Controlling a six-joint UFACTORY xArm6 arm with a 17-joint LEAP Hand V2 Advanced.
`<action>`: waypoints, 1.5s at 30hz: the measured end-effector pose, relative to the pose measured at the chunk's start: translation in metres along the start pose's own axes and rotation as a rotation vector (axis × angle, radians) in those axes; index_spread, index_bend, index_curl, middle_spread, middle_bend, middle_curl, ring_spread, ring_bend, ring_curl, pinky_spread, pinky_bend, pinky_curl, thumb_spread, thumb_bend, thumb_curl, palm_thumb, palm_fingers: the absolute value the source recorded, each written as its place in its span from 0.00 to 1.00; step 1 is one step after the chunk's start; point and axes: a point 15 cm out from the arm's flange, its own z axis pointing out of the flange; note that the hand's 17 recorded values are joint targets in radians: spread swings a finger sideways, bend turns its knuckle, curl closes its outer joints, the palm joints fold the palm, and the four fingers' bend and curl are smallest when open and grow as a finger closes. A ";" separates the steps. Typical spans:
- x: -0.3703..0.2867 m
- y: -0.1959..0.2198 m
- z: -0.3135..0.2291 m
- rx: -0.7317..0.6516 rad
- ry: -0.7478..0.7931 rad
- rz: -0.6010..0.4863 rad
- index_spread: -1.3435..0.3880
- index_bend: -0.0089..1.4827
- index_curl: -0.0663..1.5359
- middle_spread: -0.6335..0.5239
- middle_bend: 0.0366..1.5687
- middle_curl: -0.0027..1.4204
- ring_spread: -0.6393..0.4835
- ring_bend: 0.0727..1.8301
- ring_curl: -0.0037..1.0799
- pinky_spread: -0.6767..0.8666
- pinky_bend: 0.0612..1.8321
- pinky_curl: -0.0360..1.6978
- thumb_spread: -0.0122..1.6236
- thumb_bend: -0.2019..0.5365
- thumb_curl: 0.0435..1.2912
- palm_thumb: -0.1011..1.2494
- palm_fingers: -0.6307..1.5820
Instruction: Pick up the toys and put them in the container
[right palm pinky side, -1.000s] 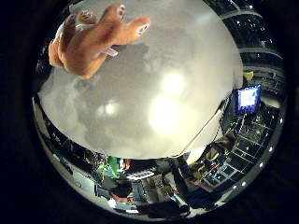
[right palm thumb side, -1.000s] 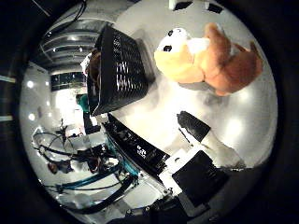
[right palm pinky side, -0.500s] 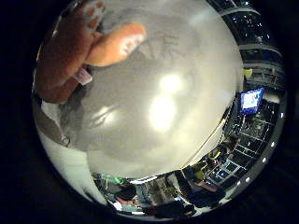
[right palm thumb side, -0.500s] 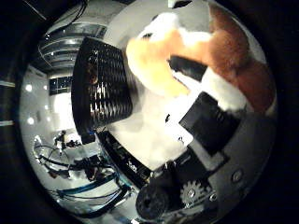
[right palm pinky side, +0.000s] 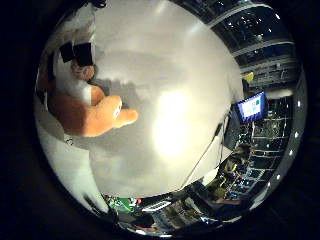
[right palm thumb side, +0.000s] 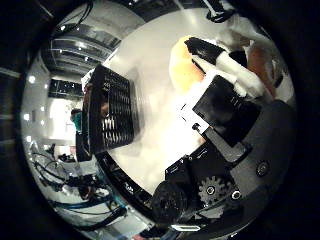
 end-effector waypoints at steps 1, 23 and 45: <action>-0.003 0.003 -0.009 -0.006 -0.007 0.001 0.66 0.77 0.48 0.46 0.82 0.48 0.42 0.76 0.57 0.31 0.68 0.47 0.55 0.25 0.46 0.85 0.83; -0.257 0.003 -0.172 0.053 -0.173 -0.219 0.66 0.79 0.48 0.47 0.86 0.44 0.43 0.79 0.55 0.31 0.62 0.61 0.54 0.25 0.52 0.84 0.82; -0.409 0.037 -0.128 -0.023 -0.250 -0.542 0.48 0.27 0.27 0.51 0.22 0.21 0.68 0.27 0.20 0.70 0.33 0.36 0.64 0.24 0.37 0.65 0.28</action>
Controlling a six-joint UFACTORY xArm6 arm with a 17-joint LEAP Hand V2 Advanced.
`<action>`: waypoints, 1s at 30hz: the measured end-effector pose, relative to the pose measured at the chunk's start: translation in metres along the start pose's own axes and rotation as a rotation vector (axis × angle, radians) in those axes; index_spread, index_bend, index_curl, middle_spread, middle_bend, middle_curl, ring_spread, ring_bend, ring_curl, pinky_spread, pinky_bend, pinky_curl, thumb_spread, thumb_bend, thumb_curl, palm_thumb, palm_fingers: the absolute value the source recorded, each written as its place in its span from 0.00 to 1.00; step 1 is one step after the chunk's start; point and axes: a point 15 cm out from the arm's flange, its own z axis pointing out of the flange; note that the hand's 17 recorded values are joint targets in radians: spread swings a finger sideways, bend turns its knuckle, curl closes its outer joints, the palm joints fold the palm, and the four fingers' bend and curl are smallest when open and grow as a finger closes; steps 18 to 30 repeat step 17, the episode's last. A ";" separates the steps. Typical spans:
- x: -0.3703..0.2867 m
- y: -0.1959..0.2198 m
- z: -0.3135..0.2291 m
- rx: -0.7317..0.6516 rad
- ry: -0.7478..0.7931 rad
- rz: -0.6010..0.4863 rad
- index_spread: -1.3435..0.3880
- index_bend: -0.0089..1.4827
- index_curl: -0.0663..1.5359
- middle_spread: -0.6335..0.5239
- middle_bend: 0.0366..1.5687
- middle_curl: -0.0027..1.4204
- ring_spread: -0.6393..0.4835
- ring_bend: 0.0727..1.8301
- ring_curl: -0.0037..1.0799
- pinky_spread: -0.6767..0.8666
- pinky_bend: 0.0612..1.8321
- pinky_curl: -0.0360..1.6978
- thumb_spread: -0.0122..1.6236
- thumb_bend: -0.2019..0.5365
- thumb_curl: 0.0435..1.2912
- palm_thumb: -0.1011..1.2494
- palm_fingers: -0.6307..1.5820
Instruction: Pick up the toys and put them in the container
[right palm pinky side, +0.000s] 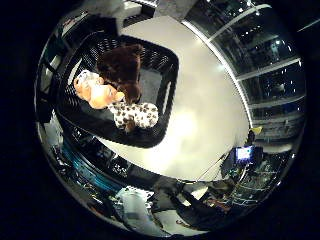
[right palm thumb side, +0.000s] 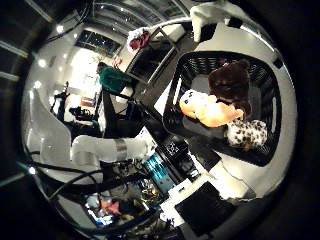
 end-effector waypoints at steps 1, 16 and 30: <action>0.002 0.001 -0.001 -0.001 0.004 0.002 0.48 0.25 0.27 0.51 0.21 0.21 0.69 0.25 0.20 0.72 0.32 0.34 0.64 0.24 0.36 0.65 0.29; 0.109 0.070 -0.038 -0.066 0.028 0.192 0.48 0.19 0.26 0.51 0.11 0.21 0.71 0.11 0.17 0.75 0.19 0.23 0.64 0.24 0.32 0.66 0.38; 0.116 0.078 -0.041 -0.074 0.027 0.209 0.48 0.18 0.26 0.51 0.10 0.21 0.71 0.11 0.17 0.75 0.18 0.23 0.64 0.25 0.32 0.66 0.39</action>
